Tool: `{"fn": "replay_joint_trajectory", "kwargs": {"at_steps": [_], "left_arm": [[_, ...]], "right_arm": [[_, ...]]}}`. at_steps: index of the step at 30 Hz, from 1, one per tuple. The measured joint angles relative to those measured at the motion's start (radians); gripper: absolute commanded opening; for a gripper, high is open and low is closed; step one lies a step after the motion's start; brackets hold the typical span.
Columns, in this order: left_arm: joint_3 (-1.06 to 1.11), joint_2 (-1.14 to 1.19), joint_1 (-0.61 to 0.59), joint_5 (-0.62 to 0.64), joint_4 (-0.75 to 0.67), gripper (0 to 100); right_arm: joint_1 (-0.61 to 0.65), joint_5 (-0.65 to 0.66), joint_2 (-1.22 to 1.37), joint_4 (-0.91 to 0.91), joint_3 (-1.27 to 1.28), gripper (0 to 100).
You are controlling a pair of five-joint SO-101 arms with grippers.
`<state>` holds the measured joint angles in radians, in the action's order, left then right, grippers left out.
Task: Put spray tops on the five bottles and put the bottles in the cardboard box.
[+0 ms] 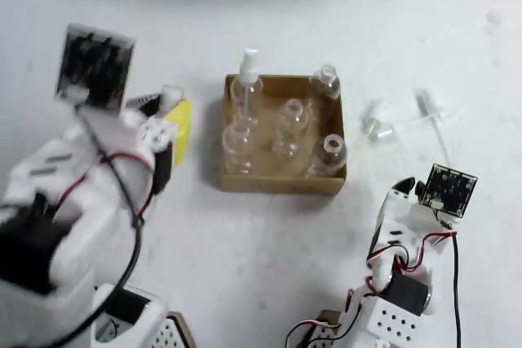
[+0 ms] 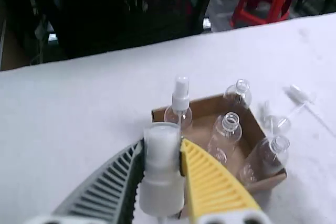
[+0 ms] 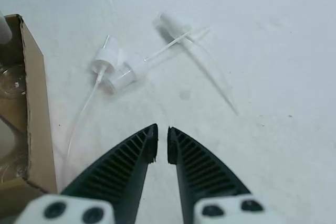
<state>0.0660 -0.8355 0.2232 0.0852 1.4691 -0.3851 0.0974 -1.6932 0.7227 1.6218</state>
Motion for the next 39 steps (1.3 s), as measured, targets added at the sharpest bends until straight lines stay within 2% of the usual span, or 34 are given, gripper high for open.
{"fn": "replay_joint_trajectory", "kwargs": {"at_steps": [8, 14, 18, 23, 27, 33, 39], "left_arm": [[0.301, -0.307, 0.002, 0.028, -0.338, 3], [0.554, -0.382, 0.005, 0.272, -0.638, 3], [0.698, -0.393, 0.014, 0.31, -0.899, 3], [0.902, -0.393, 0.137, 0.19, -1.284, 3], [1.003, -0.393, 0.235, 0.048, -1.513, 3], [1.04, -0.377, 0.239, -0.008, -1.623, 3], [1.042, -0.18, 0.17, -0.011, -1.8, 3]], "right_arm": [[0.0, 0.0, 0.0, 0.0, 0.0, 1.8], [0.0, 0.0, 0.0, 0.0, 0.0, 1.8], [0.0, 0.0, 0.0, 0.0, 0.0, 1.8], [0.0, 0.0, 0.0, 0.0, 0.0, 1.8], [0.0, 0.0, 0.0, 0.0, 0.0, 1.8], [0.0, 0.0, 0.0, -0.021, 0.0, 1.8], [0.0, 0.0, 0.0, -0.025, 0.0, 1.8]]}}
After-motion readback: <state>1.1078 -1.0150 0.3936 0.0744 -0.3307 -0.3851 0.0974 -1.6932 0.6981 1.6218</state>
